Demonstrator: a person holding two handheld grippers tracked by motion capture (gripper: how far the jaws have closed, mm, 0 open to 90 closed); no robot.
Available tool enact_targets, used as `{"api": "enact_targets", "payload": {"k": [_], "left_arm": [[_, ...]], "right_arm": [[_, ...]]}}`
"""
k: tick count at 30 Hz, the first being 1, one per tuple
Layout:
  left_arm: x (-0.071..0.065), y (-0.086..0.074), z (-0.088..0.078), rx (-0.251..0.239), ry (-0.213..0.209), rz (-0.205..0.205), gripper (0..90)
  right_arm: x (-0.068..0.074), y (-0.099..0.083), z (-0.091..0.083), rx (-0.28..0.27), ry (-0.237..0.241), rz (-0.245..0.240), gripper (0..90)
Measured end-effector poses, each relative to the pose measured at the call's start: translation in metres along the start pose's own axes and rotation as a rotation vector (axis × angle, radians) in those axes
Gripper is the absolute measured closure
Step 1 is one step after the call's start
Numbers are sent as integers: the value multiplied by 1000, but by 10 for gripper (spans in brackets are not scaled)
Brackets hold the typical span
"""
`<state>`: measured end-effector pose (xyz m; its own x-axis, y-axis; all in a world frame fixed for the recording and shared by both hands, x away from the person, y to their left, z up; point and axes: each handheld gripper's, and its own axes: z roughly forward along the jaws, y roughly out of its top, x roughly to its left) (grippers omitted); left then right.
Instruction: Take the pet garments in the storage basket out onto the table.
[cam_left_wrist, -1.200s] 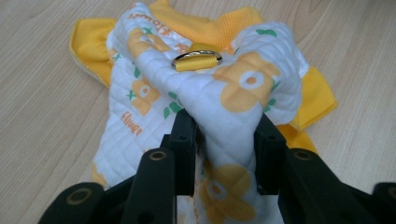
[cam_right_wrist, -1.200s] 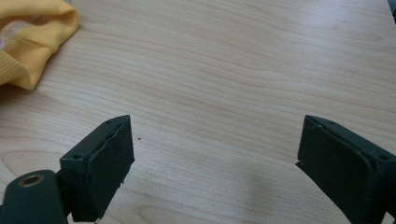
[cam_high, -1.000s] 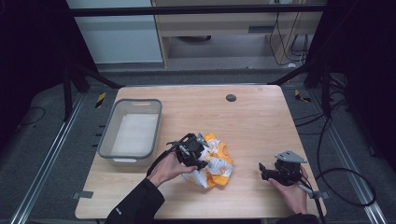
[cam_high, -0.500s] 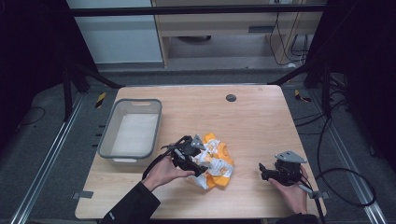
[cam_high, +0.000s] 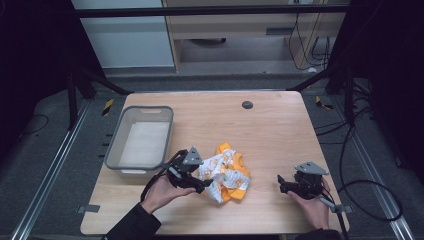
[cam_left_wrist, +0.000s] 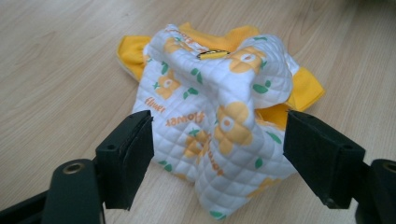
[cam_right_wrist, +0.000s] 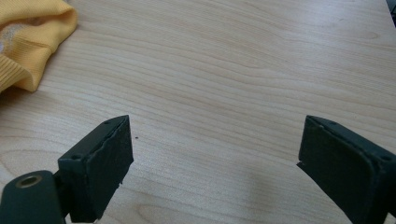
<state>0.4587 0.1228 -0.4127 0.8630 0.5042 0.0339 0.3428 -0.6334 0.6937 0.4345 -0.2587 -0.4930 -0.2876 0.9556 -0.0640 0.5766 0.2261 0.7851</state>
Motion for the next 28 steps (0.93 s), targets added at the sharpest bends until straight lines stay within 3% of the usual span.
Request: {"api": "enact_targets", "payload": {"k": [6, 8, 13, 19, 28], "left_arm": [[5, -21, -18, -86, 41, -54, 241], [8, -33, -29, -127, 51, -92, 242], [12, -52, -43, -168, 99, -128, 246], [14, -76, -54, -210, 121, -189, 249], [18, -110, -70, -213, 161, -280, 251]], "right_arm": [[0, 0, 0, 4, -4, 6, 98], [0, 0, 0, 1, -5, 8, 98], [-1, -1, -1, 1, -7, 8, 97], [0, 0, -2, -9, 0, 9, 96], [1, 0, -2, -8, 2, 2, 95]]}}
